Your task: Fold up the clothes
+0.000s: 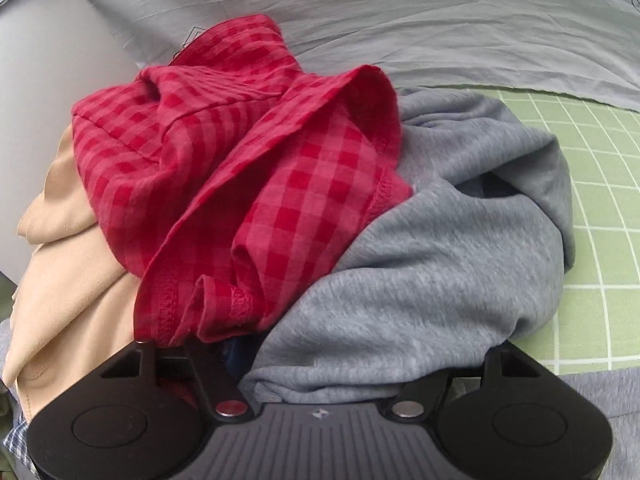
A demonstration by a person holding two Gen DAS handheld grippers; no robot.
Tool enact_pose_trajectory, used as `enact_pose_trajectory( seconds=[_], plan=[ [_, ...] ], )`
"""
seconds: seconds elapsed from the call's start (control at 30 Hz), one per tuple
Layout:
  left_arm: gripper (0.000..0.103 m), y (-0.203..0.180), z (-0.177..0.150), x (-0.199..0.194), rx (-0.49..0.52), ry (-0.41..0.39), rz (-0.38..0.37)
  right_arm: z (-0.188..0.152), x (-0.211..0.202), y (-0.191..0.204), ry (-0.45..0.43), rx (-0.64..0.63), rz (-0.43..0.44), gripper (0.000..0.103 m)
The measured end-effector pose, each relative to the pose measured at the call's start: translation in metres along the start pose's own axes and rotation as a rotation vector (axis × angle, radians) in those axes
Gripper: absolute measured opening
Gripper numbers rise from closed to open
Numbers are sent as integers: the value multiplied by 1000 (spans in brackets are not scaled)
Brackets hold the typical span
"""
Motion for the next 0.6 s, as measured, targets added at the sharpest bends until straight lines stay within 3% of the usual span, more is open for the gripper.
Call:
enact_pose_trajectory(
  seconds=[0.07, 0.13, 0.3, 0.4, 0.5, 0.6],
  plan=[
    [56, 0, 0, -13, -44, 17, -16, -1, -5, 2, -3, 3, -2, 68],
    [36, -4, -1, -31, -74, 27, -56, -4, -9, 5, -6, -3, -9, 68],
    [25, -25, -6, -78, -74, 1, -193, -4, -14, 10, -3, -14, -16, 66],
    [22, -20, 11, -99, -129, -57, -233, -3, -16, 10, -7, -13, 0, 65],
    [22, 9, 51, -121, -154, -194, -188, -3, -18, 8, -12, 3, 22, 65],
    [22, 66, 98, -131, -222, -320, -86, -3, -18, 7, -16, 7, 32, 65]
  ],
)
Point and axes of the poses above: each gripper's, at about its wrist camera, not at the fingertips, and x roughly the way its jaws point, y to its left, z to its top, the point moved 9 cm from there along x, roughly the way its jaws point, and after that the axes turned 6 degrees about -y, right-handed, at the moved point
